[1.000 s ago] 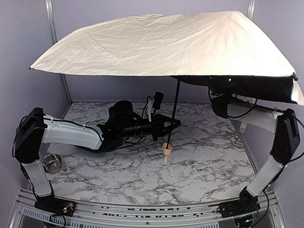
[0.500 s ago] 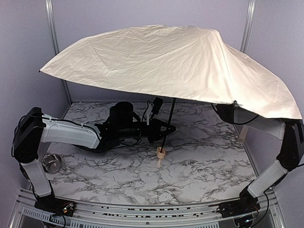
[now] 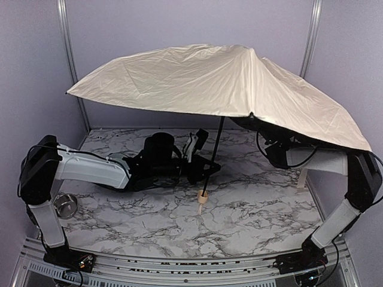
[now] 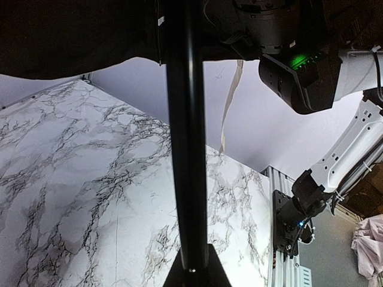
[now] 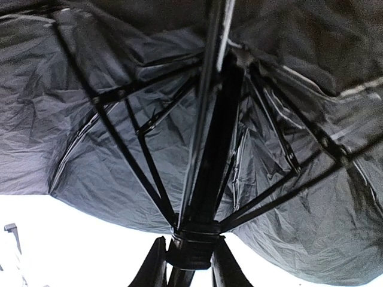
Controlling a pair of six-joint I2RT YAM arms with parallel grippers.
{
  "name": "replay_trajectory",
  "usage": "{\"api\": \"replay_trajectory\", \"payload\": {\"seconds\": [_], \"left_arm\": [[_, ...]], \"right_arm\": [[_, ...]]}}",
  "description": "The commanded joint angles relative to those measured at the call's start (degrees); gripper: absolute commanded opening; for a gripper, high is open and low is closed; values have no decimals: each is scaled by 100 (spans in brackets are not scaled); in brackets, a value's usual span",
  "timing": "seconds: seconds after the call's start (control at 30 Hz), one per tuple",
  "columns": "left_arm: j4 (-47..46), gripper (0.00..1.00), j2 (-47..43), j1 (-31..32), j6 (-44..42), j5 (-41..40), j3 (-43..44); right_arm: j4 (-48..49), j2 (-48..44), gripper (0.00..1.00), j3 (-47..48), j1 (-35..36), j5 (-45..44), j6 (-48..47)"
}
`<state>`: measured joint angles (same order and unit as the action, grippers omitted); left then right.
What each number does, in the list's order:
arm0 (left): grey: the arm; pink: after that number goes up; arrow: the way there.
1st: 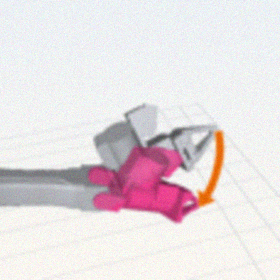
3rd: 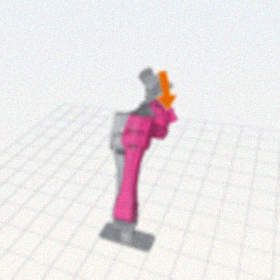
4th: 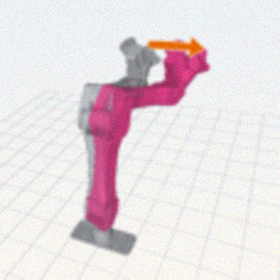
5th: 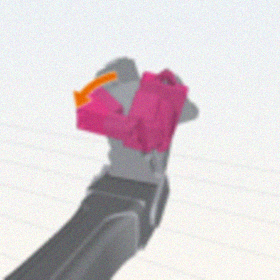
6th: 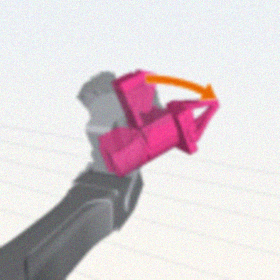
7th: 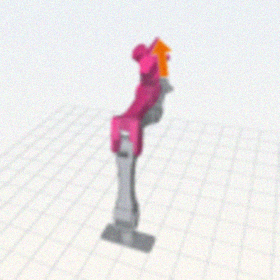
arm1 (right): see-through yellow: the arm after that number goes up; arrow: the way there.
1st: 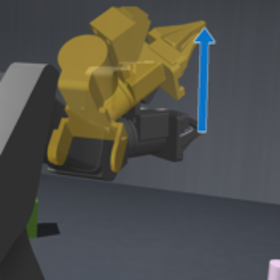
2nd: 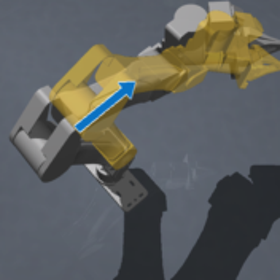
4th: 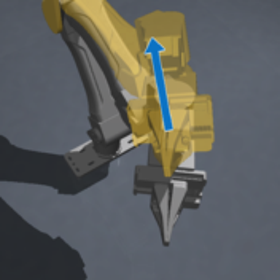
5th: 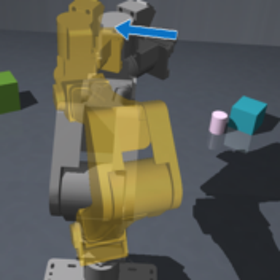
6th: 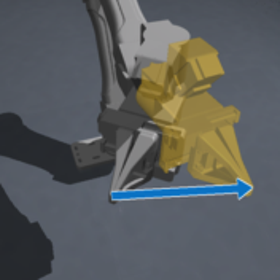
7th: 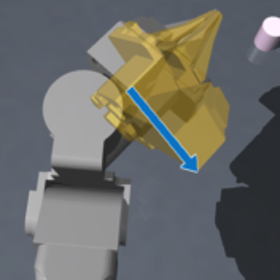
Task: Put away the umbrella
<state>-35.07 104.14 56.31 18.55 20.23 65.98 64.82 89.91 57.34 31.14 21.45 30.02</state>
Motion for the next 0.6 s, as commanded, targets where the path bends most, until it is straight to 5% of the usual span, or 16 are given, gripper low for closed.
{"api": "replay_trajectory", "payload": {"seconds": [0.0,0.57], "left_arm": [[-2902,0,-390,26,-562,-189,1286],[-3079,0,-419,-162,-809,-343,1578]], "right_arm": [[-1446,510,9,-629,414,1013,-542],[-1725,493,9,-1293,762,514,-846]]}}
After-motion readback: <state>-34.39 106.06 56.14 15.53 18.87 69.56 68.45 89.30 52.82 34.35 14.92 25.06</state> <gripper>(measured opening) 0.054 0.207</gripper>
